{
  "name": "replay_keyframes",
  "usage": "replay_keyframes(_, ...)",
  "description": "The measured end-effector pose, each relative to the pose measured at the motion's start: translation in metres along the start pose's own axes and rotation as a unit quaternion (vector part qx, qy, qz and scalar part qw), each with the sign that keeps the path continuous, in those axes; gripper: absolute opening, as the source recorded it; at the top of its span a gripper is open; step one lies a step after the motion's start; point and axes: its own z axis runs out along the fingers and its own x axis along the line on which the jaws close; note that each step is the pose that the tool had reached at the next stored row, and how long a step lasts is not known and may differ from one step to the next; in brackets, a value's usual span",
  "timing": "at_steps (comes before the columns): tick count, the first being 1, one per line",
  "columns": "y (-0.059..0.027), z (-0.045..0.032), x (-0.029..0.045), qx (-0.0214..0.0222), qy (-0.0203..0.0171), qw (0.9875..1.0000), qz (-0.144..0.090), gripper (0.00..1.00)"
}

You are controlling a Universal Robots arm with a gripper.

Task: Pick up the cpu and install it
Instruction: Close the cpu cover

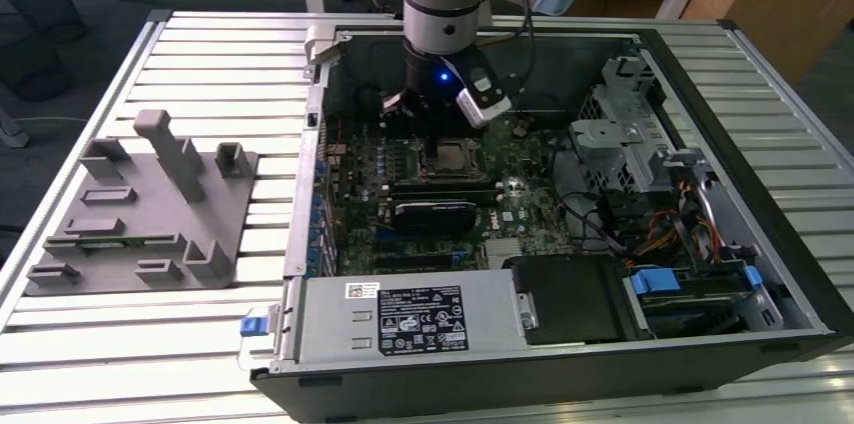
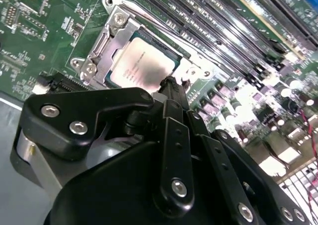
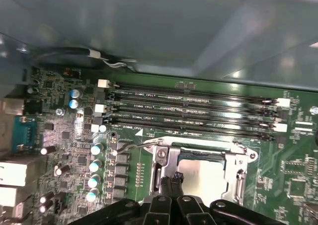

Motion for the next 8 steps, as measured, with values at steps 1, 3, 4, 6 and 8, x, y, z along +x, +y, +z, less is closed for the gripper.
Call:
replay_keyframes(1, 0.0, -0.0024, 0.0, 0.0, 0.0, 1.0, 0.0, 0.11)
replay_keyframes(3, -0.0001, -0.0068, 0.0, 0.0, 0.0, 1.0, 0.0, 0.11)
replay_keyframes(4, -0.0001, -0.0085, 0.0, 0.0001, 0.0, 1.0, 0.0, 0.11)
replay_keyframes(6, -0.0001, -0.0107, 0.0, 0.0, 0.0, 1.0, 0.0, 0.11)
replay_keyframes(8, -0.0001, -0.0114, -0.0009, -0.0001, -0.0001, 1.0, 0.0, 0.11)
